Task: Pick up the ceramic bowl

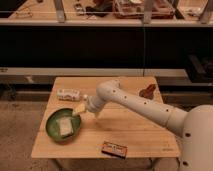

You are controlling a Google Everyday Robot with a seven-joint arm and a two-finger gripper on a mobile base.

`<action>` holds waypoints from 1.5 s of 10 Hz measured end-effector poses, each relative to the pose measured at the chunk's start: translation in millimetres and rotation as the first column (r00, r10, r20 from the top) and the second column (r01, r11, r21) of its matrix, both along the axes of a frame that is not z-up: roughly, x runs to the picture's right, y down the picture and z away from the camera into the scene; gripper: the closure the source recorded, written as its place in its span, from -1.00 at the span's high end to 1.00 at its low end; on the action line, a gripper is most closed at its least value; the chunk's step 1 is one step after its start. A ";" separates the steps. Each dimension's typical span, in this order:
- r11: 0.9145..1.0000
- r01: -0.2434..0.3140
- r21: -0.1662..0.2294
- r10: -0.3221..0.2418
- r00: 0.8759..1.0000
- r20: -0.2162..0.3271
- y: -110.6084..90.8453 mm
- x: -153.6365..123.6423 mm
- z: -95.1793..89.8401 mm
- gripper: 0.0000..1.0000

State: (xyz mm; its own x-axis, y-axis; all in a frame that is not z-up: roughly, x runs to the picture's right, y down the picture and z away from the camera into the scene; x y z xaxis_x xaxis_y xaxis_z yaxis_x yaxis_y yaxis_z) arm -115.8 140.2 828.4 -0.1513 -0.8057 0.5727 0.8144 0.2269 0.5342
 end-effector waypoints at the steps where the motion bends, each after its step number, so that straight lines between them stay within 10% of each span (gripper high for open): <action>1: 1.000 -0.005 -0.014 0.006 1.000 0.013 2.3 -2.5 5.8 0.04; 15: 0.993 0.112 -0.046 -0.108 0.991 0.077 32.8 -40.6 9.1 -0.12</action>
